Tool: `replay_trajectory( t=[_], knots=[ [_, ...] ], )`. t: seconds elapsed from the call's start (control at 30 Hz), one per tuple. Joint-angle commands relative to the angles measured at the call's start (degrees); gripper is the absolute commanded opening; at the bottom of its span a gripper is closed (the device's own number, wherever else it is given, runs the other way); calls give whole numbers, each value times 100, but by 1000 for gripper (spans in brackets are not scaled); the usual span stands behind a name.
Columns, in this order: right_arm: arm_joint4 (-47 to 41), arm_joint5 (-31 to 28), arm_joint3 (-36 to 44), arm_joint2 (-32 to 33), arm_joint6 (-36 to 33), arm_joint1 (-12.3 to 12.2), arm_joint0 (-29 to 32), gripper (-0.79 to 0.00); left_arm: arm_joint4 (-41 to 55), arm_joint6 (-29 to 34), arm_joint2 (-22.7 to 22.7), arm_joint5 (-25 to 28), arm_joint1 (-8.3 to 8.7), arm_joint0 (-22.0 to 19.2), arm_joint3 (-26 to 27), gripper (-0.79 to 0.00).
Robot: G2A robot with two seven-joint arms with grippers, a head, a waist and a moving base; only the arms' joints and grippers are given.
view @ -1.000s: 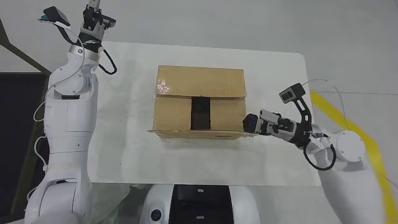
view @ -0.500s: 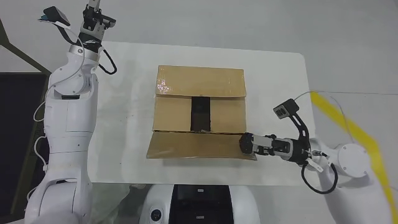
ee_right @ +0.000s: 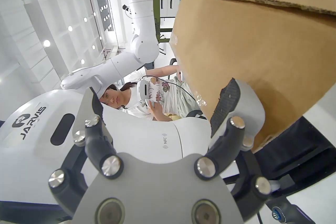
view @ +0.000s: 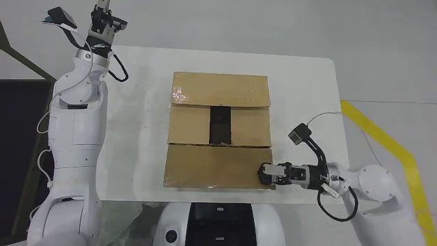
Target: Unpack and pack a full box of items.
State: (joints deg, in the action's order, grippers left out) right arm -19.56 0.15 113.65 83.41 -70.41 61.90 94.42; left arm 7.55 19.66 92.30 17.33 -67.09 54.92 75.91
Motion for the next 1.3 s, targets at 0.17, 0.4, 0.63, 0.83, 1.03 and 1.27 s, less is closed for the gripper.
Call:
replay_trajectory(
  t=[0.17,0.4,0.63,0.83,1.03,1.27],
  knots=[
    [81,122,-308,-278,-14,-24,-95,0,0,0,0,0,0,0,0,0],
    [210,154,-502,-388,360,-41,-124,0,0,0,0,0,0,0,0,0],
    [775,282,-592,-560,1035,-51,-141,0,0,0,0,0,0,0,0,0],
    [865,302,-665,-676,1219,-58,-214,0,0,0,0,0,0,0,0,0],
    [774,258,-614,-657,1234,-81,-201,0,0,0,0,0,0,0,0,0],
    [218,233,-287,-290,873,-149,-47,0,0,0,0,0,0,0,0,0]
  ],
)
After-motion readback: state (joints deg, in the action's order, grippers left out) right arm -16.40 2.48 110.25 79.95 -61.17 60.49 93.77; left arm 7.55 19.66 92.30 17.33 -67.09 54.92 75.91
